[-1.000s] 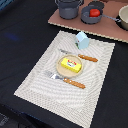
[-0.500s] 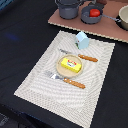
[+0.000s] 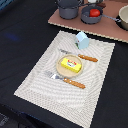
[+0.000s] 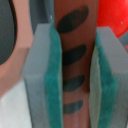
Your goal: Interact with the objects in diverse but meaningful ways.
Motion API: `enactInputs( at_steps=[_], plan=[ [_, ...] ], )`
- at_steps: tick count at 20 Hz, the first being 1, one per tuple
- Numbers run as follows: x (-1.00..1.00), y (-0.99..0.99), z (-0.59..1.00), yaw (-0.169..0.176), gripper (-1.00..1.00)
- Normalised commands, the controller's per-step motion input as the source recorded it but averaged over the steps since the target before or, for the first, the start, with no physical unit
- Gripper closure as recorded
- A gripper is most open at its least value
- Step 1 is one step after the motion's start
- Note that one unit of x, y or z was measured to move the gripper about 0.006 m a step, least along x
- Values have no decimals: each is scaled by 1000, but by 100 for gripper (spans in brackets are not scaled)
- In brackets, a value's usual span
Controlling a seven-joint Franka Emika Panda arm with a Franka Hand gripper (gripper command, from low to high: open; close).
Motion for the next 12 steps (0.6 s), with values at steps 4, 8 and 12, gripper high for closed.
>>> enactInputs(
  at_steps=[4, 8, 12],
  plan=[
    [0, 84, -4, -18, -100],
    [0, 68, 0, -13, -100],
    [66, 38, 190, -29, -100]
  ],
)
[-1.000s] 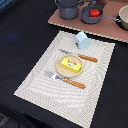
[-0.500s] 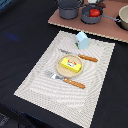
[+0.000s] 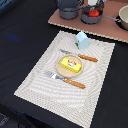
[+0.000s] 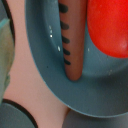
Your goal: Interact with the objects in diverse but meaningful ways.
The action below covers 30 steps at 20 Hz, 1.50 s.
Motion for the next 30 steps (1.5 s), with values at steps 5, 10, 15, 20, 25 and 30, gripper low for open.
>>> enactInputs(
  at_steps=[5, 10, 15, 20, 25, 30],
  plan=[
    [301, -110, 899, -129, -100],
    [339, -246, 1000, -153, -100],
    [452, -485, 836, -138, -100],
    [151, -711, 89, -57, -100],
    [50, -905, -10, -17, -100],
    [5, -1000, -3, 2, -100]
  ],
)
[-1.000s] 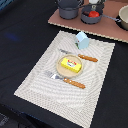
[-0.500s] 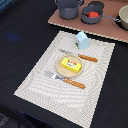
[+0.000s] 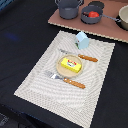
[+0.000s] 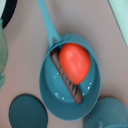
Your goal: Interact with the objects in diverse but meaningful ways.
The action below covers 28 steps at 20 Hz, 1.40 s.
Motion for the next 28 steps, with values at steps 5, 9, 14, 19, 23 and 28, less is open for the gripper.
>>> enactInputs(
  at_steps=[5, 9, 14, 19, 23, 28],
  plan=[
    [10, -889, -51, 54, -100],
    [0, -819, -4, 77, -100],
    [0, -797, -61, 73, -100],
    [-32, -788, -138, 58, -100],
    [-212, -780, -368, 55, -100],
    [-243, -751, -378, 72, -100]
  ],
)
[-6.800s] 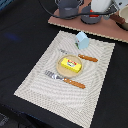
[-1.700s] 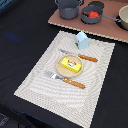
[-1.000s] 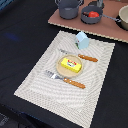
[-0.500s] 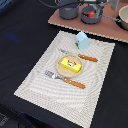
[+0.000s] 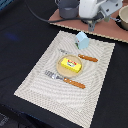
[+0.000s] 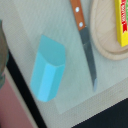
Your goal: Interact with the objects in diverse but meaningful ways.
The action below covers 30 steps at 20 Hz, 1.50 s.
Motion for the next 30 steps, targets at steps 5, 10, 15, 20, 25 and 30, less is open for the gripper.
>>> enactInputs(
  at_steps=[5, 10, 15, 20, 25, 30],
  plan=[
    [-222, -561, -294, 74, -100],
    [-331, -454, -262, 80, -100],
    [-182, -283, -244, 56, -100],
    [-286, -159, -339, 13, -100],
    [-217, -33, -364, 1, -100],
    [-448, -40, -432, 0, -100]
  ],
)
